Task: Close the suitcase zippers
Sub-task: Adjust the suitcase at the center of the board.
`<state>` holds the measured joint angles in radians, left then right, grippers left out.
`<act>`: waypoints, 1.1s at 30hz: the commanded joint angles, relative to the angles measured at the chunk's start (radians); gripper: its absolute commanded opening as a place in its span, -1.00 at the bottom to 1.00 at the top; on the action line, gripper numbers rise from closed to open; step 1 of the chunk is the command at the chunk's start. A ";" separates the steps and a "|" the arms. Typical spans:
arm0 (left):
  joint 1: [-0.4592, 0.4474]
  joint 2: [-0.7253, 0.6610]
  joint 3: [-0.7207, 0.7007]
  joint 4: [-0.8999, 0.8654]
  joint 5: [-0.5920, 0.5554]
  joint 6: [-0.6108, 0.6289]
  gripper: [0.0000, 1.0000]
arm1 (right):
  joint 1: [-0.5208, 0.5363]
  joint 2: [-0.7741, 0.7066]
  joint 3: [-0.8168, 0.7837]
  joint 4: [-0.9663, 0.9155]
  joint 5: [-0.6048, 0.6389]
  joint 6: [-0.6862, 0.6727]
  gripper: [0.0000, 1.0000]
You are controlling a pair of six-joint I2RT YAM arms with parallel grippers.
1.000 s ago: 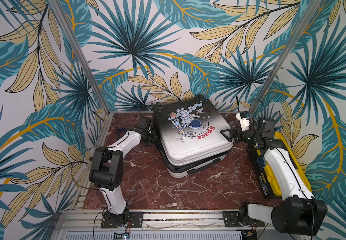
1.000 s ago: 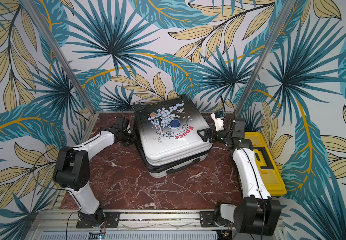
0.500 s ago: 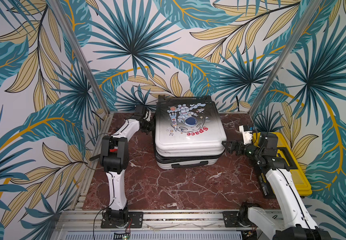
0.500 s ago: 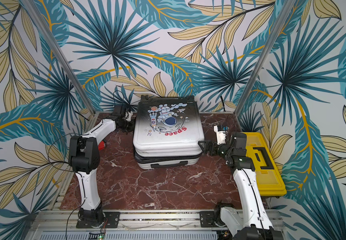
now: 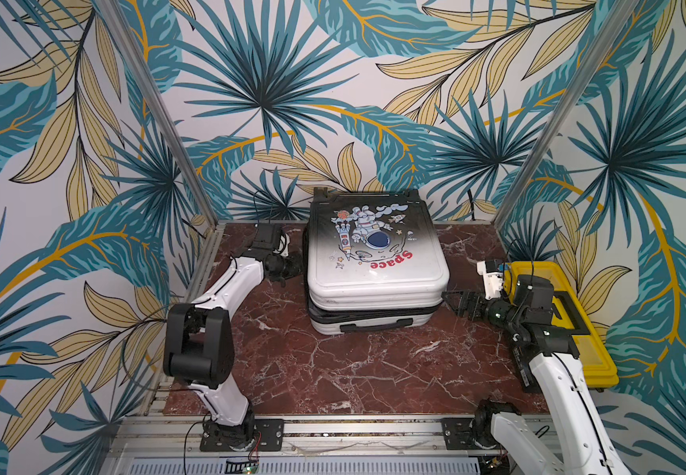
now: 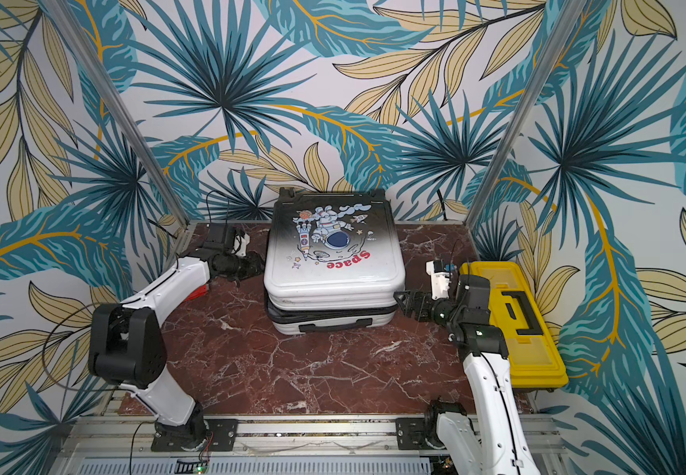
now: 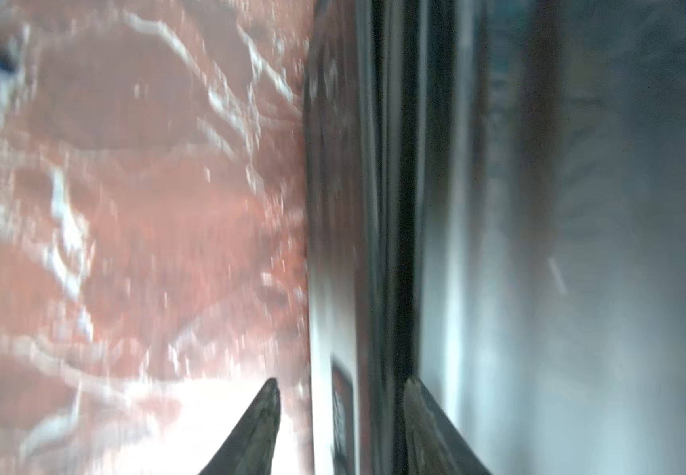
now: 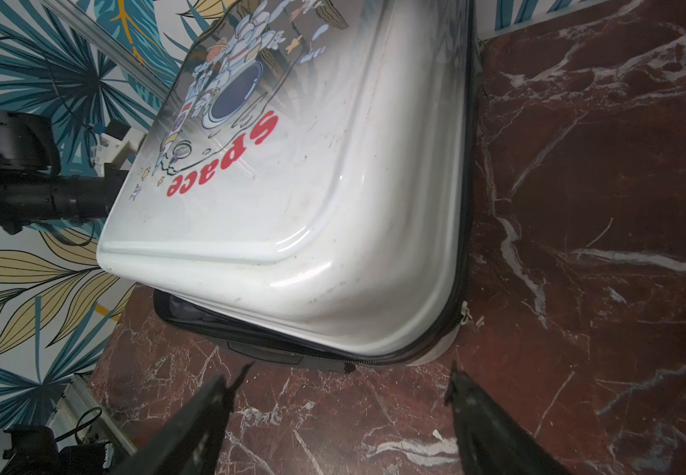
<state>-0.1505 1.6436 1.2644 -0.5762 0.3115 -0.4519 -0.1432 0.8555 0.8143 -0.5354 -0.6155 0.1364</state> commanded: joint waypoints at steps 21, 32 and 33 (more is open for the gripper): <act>-0.032 -0.088 -0.193 -0.002 -0.032 0.006 -1.00 | 0.009 -0.073 -0.087 -0.114 0.059 0.003 0.50; 0.074 0.041 -0.054 -0.002 0.023 0.094 -1.00 | 0.055 -0.055 -0.271 0.256 -0.014 0.121 0.37; 0.076 0.056 -0.036 -0.004 0.017 0.105 -1.00 | 0.069 -0.041 -0.288 0.297 -0.021 0.131 0.35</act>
<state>-0.0948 1.6466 1.1938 -0.6189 0.3279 -0.3622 -0.1028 0.7895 0.5819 -0.4099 -0.5987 0.2188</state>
